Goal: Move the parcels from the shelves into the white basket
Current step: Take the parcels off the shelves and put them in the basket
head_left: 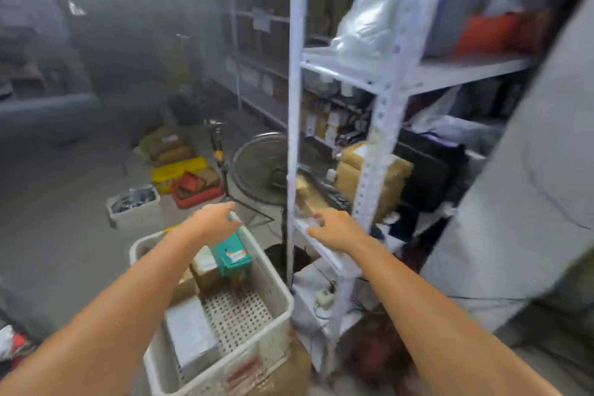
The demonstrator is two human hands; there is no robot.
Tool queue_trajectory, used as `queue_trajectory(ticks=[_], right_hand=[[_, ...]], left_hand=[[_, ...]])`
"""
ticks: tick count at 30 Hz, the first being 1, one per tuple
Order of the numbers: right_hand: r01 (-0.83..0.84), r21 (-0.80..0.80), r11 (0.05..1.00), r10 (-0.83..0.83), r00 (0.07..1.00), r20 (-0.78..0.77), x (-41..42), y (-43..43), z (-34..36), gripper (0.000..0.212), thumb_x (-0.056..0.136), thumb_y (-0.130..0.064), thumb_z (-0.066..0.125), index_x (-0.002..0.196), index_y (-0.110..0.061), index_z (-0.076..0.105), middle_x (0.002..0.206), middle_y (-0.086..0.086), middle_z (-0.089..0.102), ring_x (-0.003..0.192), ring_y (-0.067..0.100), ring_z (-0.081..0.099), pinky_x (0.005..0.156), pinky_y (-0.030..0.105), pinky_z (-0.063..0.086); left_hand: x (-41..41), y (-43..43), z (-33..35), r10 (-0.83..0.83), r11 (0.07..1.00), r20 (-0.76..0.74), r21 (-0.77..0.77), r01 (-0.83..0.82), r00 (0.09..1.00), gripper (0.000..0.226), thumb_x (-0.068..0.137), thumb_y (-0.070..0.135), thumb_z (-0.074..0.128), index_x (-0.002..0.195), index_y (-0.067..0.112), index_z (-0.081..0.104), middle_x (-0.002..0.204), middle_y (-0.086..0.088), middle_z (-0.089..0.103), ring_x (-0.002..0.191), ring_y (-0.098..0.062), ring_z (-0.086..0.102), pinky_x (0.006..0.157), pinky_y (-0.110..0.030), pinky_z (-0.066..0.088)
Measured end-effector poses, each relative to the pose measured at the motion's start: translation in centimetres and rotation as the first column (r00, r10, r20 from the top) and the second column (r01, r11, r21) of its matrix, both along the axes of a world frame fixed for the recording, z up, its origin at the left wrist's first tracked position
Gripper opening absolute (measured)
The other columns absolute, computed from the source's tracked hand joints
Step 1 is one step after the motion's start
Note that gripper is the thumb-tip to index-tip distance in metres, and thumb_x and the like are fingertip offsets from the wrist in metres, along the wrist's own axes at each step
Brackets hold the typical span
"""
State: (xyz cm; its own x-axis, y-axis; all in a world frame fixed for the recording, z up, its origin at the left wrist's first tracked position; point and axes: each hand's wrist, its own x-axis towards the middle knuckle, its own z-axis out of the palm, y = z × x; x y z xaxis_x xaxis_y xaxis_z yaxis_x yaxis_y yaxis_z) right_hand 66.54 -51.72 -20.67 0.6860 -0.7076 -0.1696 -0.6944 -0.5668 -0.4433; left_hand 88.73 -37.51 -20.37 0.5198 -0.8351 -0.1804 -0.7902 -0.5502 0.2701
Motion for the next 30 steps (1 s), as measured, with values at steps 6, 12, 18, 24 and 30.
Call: queue_trajectory(ticks=[6,12,18,24,30], right_hand=[[0.260,-0.112,0.959,-0.261,0.965,0.006,-19.3,-3.5,5.4,0.042,0.088,-0.039,0.058,0.122,-0.013,0.061,0.119,0.009,0.065,0.110,0.031,0.061,0.091,0.037,0.050],[0.625,-0.169,0.762,-0.629,0.776,0.036,-37.8,-6.8,10.5,0.053,0.089,-0.046,0.059,0.135,-0.023,0.052,0.134,0.007,0.058,0.123,0.029,0.053,0.101,0.031,0.043],[0.862,-0.215,0.459,-0.870,0.485,0.087,-51.9,-4.7,13.6,0.040,0.088,-0.046,0.058,0.116,-0.018,0.063,0.120,0.005,0.063,0.112,0.028,0.058,0.092,0.035,0.048],[0.964,-0.218,0.152,-0.978,0.179,0.108,-61.6,1.6,14.3,0.029,0.085,-0.037,0.060,0.104,-0.015,0.065,0.112,0.009,0.068,0.105,0.028,0.062,0.082,0.030,0.048],[0.983,-0.143,-0.118,-0.985,-0.098,0.139,-69.9,7.6,14.1,0.039,0.085,-0.039,0.061,0.119,-0.019,0.061,0.123,0.010,0.063,0.112,0.029,0.059,0.093,0.036,0.049]], left_hand=[[-15.4,-7.0,4.7,-0.215,0.972,-0.009,-0.102,0.213,0.977,0.040,0.093,0.031,0.054,0.131,0.018,0.054,0.129,-0.008,0.059,0.118,-0.026,0.055,0.099,-0.032,0.043],[-30.4,-17.6,8.5,-0.573,0.814,-0.002,-0.117,0.569,0.819,0.043,0.095,0.038,0.051,0.135,0.022,0.049,0.132,-0.005,0.057,0.118,-0.024,0.054,0.098,-0.032,0.043],[-44.3,-28.0,11.4,-0.793,0.592,0.040,-0.188,0.784,0.608,0.042,0.092,0.040,0.056,0.131,0.024,0.053,0.126,-0.006,0.062,0.116,-0.025,0.057,0.098,-0.030,0.044],[-57.9,-32.7,12.3,-0.935,0.341,0.020,-0.218,0.914,0.354,0.039,0.091,0.041,0.055,0.128,0.027,0.054,0.124,-0.002,0.063,0.112,-0.022,0.057,0.088,-0.026,0.044],[-71.4,-31.0,12.0,-0.992,0.122,0.004,-0.245,0.962,0.127,0.039,0.090,0.045,0.057,0.126,0.031,0.056,0.118,0.001,0.066,0.105,-0.019,0.061,0.091,-0.028,0.047]])
